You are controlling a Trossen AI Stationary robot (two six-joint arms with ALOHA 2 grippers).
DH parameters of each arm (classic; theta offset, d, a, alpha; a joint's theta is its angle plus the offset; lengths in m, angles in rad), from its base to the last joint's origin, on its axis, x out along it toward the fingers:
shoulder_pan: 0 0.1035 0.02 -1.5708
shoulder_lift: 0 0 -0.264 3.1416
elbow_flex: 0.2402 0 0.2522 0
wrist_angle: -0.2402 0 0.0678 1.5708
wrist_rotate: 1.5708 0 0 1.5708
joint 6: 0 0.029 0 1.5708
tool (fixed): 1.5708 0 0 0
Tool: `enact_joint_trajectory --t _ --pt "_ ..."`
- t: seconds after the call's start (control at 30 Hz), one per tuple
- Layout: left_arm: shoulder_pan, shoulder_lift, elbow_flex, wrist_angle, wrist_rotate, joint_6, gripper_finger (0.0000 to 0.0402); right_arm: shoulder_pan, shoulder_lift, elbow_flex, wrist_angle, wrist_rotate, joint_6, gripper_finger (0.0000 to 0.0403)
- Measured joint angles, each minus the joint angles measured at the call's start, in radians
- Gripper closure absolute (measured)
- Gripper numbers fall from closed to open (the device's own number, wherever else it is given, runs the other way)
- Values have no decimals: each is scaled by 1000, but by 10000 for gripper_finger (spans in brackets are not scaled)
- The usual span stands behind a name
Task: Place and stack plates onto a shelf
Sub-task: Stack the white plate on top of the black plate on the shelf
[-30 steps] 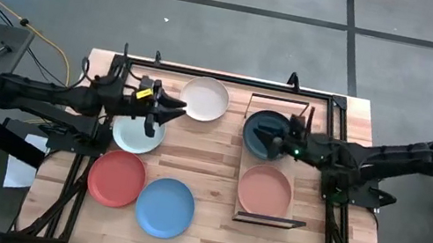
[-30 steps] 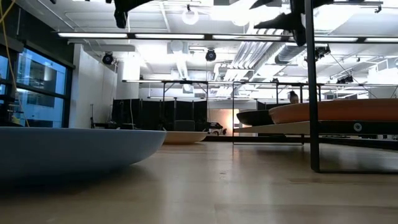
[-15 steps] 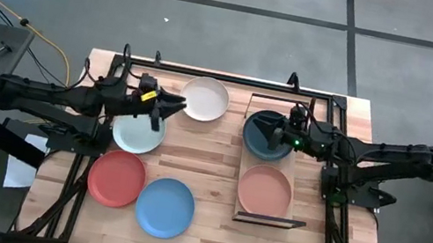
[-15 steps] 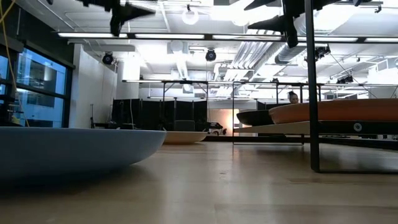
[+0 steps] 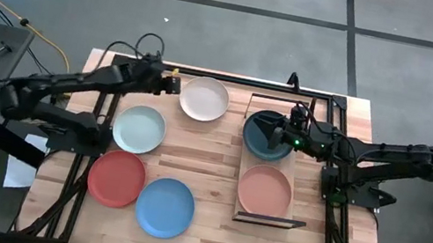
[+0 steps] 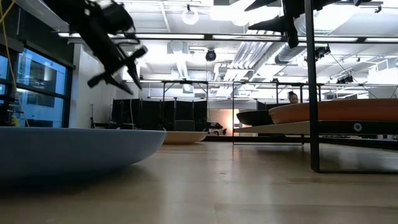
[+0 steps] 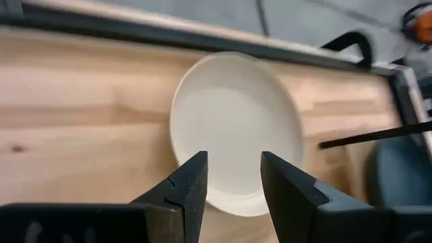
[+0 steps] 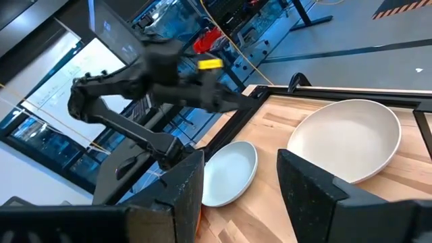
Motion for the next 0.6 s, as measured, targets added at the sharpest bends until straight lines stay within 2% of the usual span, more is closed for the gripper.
enact_joint_trajectory --t 0.13,0.3,0.6 --pt "11 137 0 34 -3 24 276 0 0 0 -2 1 0 233" --pt "15 272 0 75 3 -47 276 0 0 0 -11 1 0 233" --pt "14 398 0 170 8 -84 276 0 0 0 -14 5 0 233"
